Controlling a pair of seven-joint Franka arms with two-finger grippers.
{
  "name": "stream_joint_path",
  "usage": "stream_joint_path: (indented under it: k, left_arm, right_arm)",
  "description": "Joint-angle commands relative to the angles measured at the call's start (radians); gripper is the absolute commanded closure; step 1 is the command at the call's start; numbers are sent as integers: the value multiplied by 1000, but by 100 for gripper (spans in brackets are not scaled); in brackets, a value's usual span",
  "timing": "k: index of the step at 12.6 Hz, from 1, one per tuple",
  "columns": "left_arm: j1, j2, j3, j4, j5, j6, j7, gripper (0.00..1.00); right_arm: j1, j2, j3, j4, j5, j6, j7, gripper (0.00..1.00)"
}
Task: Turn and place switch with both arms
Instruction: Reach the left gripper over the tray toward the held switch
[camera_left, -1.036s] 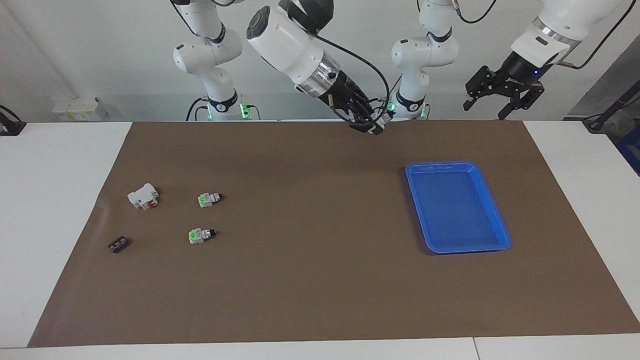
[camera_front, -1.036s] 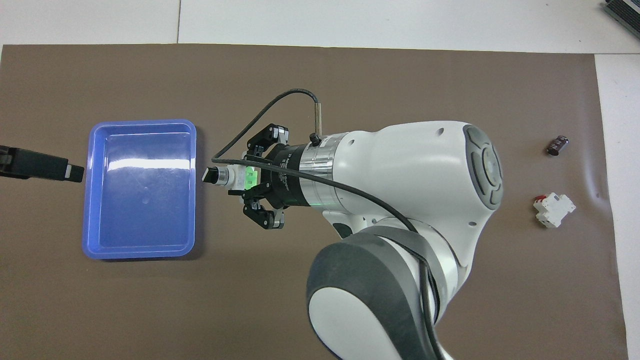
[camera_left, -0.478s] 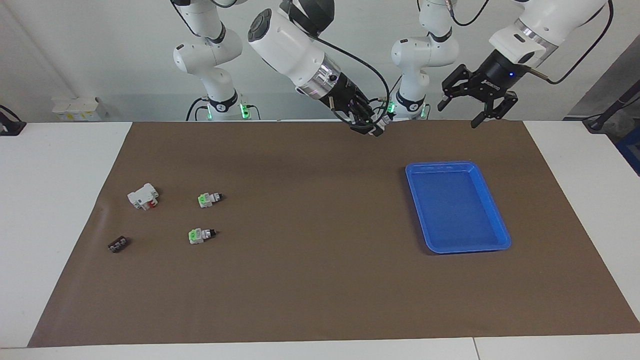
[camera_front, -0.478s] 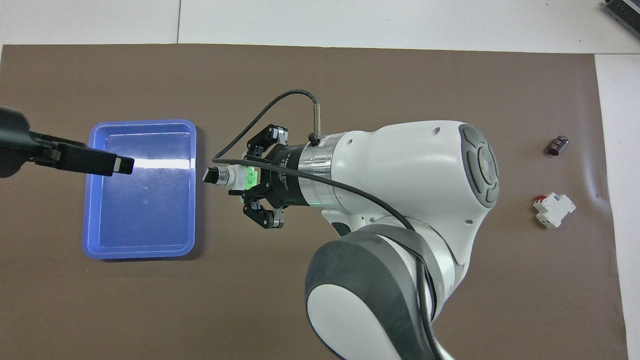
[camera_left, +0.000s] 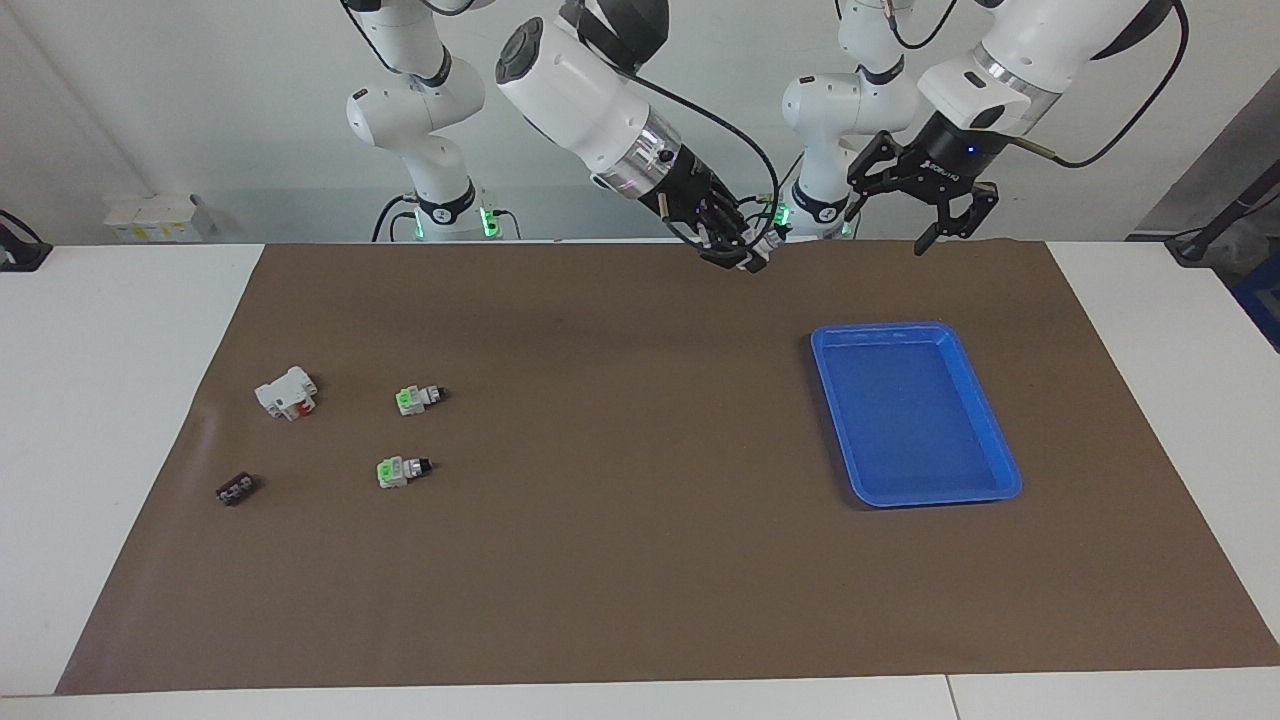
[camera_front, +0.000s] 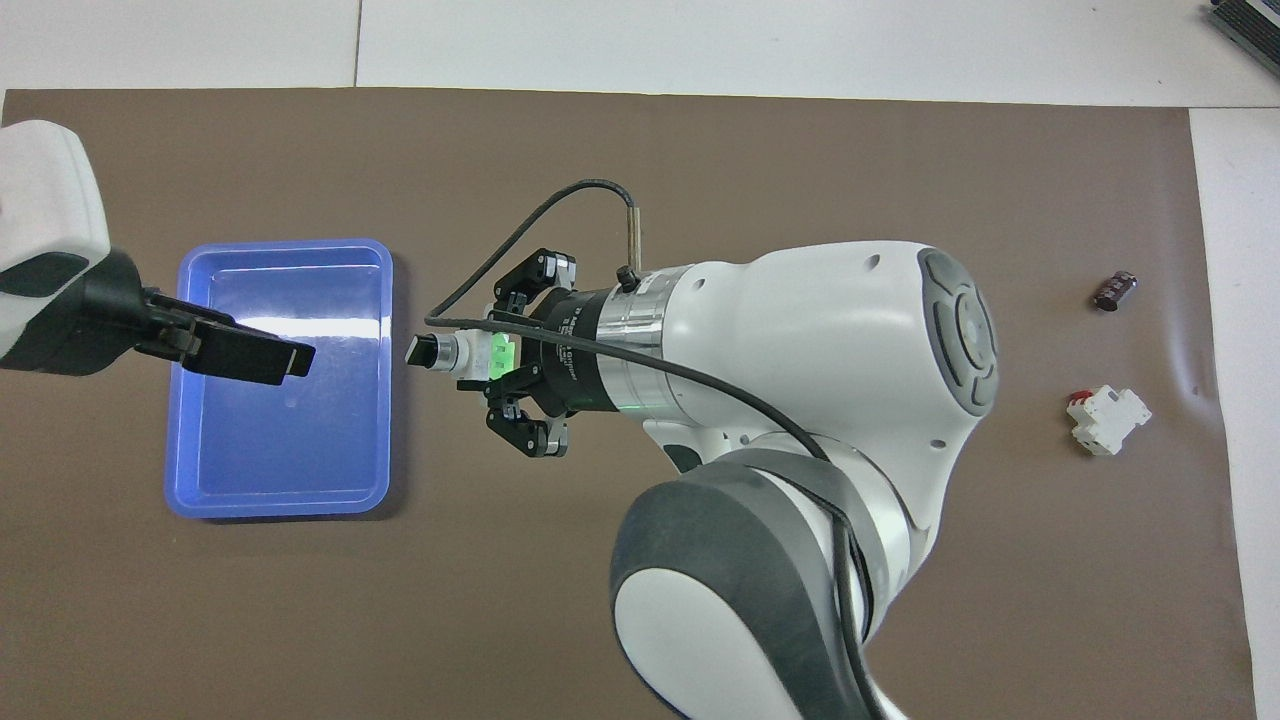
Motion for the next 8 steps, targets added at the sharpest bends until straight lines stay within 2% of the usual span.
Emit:
stream_joint_path:
  k: [1,3,5,7,8]
  left_arm:
    - [-15,-34,7,-37,24,37,17,27]
    - [-17,-33,5,-35,3,34,21,30]
    - [-8,-34,8,-42,-108,48,40,34]
    - [-5,-34,8,-57,-175,92,84,46]
    - [-6,-42,8,-78,-225,127,99,48]
  right_arm:
    - [-1,5,5,6,11,8,11,100]
    - [-1,5,5,6,11,8,11,100]
    - [-1,5,5,6,11,8,11,100]
    - [-1,5,5,6,11,7,11,100]
    - [-1,5,5,6,11,5,11,100]
